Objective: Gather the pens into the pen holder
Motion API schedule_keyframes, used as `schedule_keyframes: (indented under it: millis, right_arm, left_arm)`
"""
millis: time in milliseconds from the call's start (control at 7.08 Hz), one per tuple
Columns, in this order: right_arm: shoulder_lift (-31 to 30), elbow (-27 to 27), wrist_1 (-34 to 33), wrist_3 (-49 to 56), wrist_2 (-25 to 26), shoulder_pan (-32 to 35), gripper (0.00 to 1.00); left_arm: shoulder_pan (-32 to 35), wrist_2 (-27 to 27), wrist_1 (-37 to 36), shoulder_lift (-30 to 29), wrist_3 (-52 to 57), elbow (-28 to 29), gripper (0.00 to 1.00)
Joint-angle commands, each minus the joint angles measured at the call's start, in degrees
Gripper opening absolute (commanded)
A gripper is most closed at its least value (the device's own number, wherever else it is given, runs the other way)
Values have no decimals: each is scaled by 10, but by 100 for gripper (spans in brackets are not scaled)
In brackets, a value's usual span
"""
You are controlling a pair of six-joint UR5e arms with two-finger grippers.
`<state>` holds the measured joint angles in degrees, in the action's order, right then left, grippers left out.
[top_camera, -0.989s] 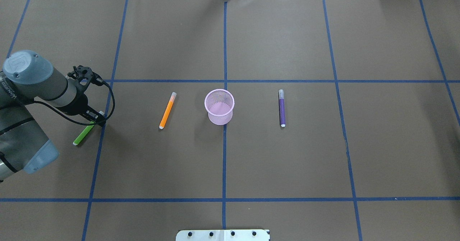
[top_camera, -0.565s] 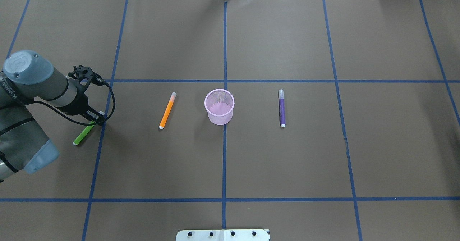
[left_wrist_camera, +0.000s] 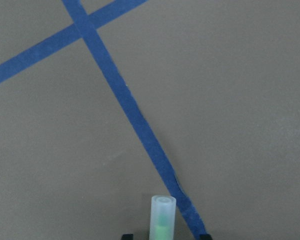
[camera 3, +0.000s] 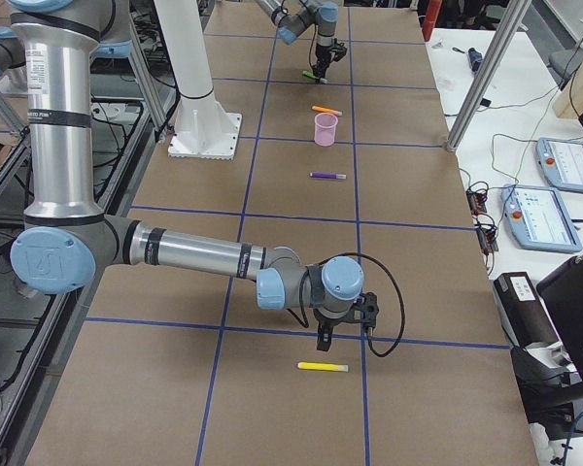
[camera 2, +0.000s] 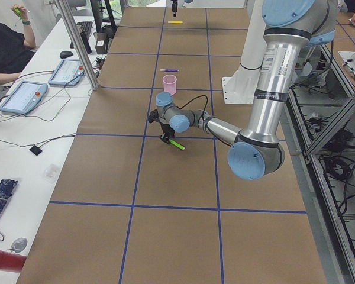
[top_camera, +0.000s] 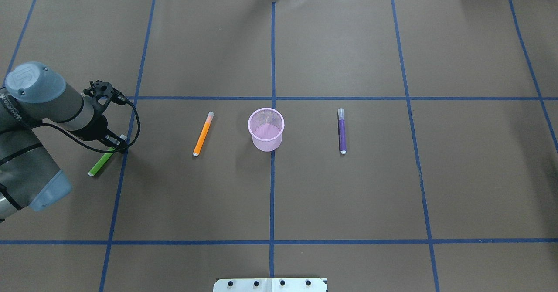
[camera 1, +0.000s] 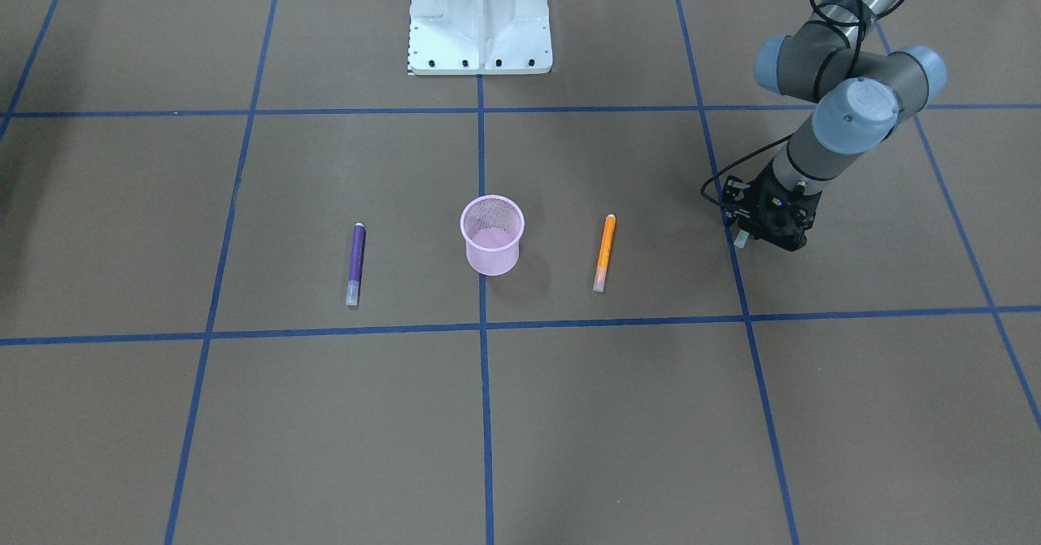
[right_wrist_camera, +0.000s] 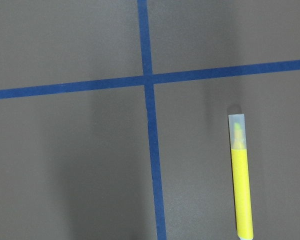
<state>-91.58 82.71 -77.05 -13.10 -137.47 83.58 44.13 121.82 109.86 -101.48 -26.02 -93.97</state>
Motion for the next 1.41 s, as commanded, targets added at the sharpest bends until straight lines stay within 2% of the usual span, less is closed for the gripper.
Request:
schedule_keyframes:
  millis: [0, 424, 706, 1130, 1271]
  right_arm:
    - [0, 0, 1, 0, 0, 0, 100]
    - [1, 1, 1, 0, 0, 0, 100]
    - [1, 2, 1, 0, 1, 0, 100]
    - [1, 4, 1, 0, 2, 0, 100]
    - [1, 3, 1, 0, 2, 0, 100]
  left_arm:
    - [-2, 0, 0, -1, 0, 6, 54]
    - [-2, 0, 0, 0, 0, 5, 52]
    - [-2, 0, 0, 0, 0, 3, 44]
    - [-2, 1, 0, -1, -1, 0, 42]
    - [-2, 1, 0, 0, -1, 0, 38]
